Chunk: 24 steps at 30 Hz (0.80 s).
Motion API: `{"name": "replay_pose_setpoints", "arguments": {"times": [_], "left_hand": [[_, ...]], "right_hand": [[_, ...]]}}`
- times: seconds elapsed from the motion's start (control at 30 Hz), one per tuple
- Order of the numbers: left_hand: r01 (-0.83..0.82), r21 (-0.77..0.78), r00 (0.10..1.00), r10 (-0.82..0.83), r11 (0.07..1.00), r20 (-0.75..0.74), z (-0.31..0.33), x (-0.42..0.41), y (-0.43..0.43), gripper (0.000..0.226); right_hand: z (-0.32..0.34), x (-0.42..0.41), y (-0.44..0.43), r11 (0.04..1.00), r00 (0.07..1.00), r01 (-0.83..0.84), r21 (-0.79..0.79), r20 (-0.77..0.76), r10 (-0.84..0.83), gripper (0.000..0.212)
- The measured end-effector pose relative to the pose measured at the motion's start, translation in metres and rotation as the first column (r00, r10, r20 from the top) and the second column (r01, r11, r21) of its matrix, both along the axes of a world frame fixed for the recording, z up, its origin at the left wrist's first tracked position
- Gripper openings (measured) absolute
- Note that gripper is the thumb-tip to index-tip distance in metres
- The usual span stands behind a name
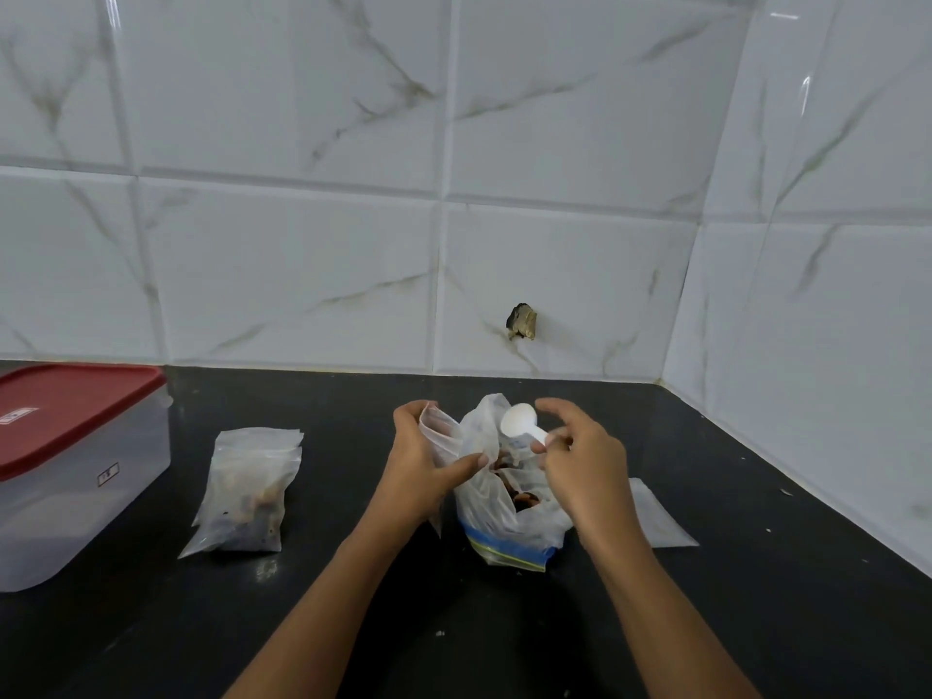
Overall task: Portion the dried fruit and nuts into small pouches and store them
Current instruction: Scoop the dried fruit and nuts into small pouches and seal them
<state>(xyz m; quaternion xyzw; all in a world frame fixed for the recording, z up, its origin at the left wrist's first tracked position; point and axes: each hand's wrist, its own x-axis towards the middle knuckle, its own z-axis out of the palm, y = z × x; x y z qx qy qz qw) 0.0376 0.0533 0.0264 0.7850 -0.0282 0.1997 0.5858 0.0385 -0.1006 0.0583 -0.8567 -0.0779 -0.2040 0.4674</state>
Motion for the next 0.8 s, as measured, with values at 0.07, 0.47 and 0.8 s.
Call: {"name": "replay_pose_setpoints", "arguments": {"times": [0.07,0.47,0.8], "left_hand": [[0.022,0.001,0.999,-0.022,1.0,-0.038,-0.002,0.001,0.0,0.081],[-0.032,0.023,0.997,0.03,0.999,0.073,-0.007,-0.007,0.005,0.072],[-0.097,0.116,0.994,0.091,0.988,0.054,0.0,-0.037,0.056,0.08]], "right_hand": [[-0.003,0.001,0.003,0.998,0.995,0.006,-0.063,-0.103,-0.013,0.043],[-0.013,-0.007,0.02,0.829,0.993,0.113,-0.548,0.05,-0.103,0.034],[0.014,-0.019,0.081,0.906,0.912,-0.409,-0.103,-0.08,0.403,0.005]]}}
